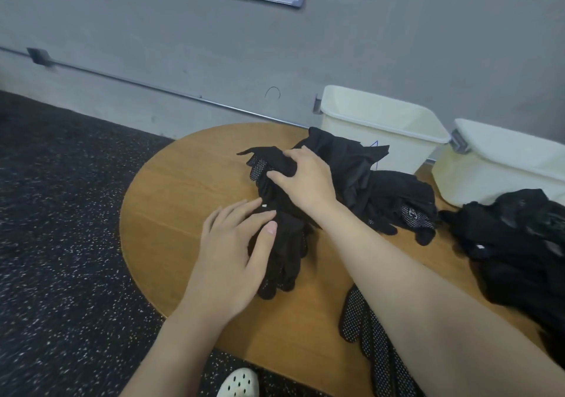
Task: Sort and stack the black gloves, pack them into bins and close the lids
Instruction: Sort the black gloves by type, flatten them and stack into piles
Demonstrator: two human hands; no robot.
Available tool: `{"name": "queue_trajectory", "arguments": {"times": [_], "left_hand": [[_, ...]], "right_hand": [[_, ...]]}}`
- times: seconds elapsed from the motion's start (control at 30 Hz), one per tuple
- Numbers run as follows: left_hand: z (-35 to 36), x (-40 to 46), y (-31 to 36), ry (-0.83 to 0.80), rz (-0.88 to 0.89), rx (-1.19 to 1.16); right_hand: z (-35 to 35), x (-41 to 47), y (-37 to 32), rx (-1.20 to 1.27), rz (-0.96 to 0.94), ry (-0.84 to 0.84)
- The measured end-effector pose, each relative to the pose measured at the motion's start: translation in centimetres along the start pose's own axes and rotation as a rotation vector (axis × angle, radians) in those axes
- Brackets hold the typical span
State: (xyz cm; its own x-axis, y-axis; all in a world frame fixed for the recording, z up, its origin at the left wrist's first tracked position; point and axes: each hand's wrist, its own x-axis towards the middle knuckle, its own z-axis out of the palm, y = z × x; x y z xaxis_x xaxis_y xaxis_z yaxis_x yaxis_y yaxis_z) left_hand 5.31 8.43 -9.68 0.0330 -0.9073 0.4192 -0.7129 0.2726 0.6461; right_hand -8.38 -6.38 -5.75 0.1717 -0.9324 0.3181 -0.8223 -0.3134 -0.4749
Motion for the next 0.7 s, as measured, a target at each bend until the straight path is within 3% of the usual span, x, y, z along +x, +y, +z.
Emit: {"name": "queue_trajectory", "arguments": {"times": [0.37,0.7], "left_hand": [[0.2,0.3,-0.4,-0.04,-0.005,0.04],[-0.5,-0.3,1.9,0.028,0.064,0.082]], "right_hand": [[0.3,1.2,1.5,0.125,0.037,0.073],[-7.8,0.0,-0.1,0.342,-0.04,0.161]]}}
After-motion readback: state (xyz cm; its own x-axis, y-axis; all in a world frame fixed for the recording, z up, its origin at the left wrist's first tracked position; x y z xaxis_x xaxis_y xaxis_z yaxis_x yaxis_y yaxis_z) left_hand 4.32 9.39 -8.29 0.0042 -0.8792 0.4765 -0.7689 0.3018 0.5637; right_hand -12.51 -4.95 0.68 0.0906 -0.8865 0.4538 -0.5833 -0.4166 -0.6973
